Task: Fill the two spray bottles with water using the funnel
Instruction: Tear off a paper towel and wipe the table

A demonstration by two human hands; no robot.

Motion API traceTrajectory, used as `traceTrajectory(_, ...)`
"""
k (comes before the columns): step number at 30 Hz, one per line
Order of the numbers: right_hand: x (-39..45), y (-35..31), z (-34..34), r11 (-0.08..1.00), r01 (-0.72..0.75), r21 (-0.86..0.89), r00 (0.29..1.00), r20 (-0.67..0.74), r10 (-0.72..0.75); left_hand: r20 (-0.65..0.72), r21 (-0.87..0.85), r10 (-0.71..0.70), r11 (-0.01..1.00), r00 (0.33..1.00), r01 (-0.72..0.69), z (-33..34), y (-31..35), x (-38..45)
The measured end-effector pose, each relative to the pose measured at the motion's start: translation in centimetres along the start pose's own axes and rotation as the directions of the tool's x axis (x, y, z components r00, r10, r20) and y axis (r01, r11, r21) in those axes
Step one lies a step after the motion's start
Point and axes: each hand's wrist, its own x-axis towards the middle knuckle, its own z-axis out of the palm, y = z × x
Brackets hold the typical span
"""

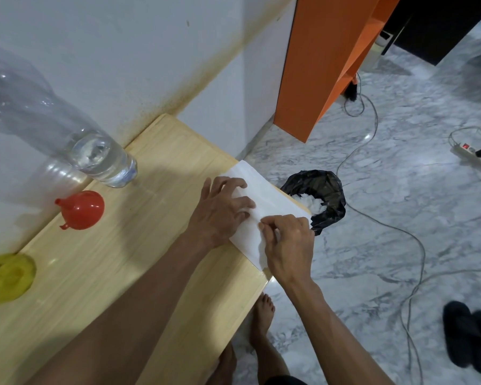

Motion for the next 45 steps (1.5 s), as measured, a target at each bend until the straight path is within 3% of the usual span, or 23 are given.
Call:
traceTrajectory(4,-0.2,0.3,0.0,0.997,0.029,0.065,0.998,-0.063,-0.025,-0.154,-0.043,0.026,0.999,0.988,-0.033,0.2,-0.4,-0.1)
traceTrajectory(12,0.0,-0.5,-1.1,0.972,-0.035,0.232,0.999,0.019,0.031,-0.2,-0.032,0.012,0.999,0.98,-0.019,-0.8,-1.0,-0.5)
traceTrajectory(19,1.2,-1.1,-1.9,0.921,-0.173,0.35,0.985,0.033,0.172,-0.123,-0.125,-0.075,0.99,0.99,0.059,-1.3,-1.4,-1.4)
traceTrajectory(27,2.7,-1.1,-2.5,0.94,-0.199,0.277,0.978,-0.006,0.209,0.07,-0.064,0.052,0.997,0.996,-0.047,-0.9,-1.7,-3.1)
traceTrajectory(30,2.7,-0.9,-2.4,0.934,-0.206,0.293,0.977,0.0,0.215,0.051,-0.028,0.049,0.998,0.997,-0.047,-0.5,-1.8,-3.3)
traceTrajectory(35,2.0,-0.2,-1.9,0.981,-0.065,0.18,0.997,-0.025,0.071,-0.028,-0.037,0.046,0.998,0.999,-0.047,-0.3,-1.6,-3.0)
traceTrajectory(39,0.8,0.2,-1.7,0.986,0.138,-0.096,0.974,-0.167,-0.152,-0.058,-0.022,0.057,0.998,0.997,-0.058,-0.3,-1.7,-2.8)
traceTrajectory(45,-0.5,-0.1,-1.8,0.937,0.329,-0.12,0.938,-0.072,-0.338,-0.1,-0.07,0.102,0.991,0.99,-0.11,-1.8,-1.2,-1.8)
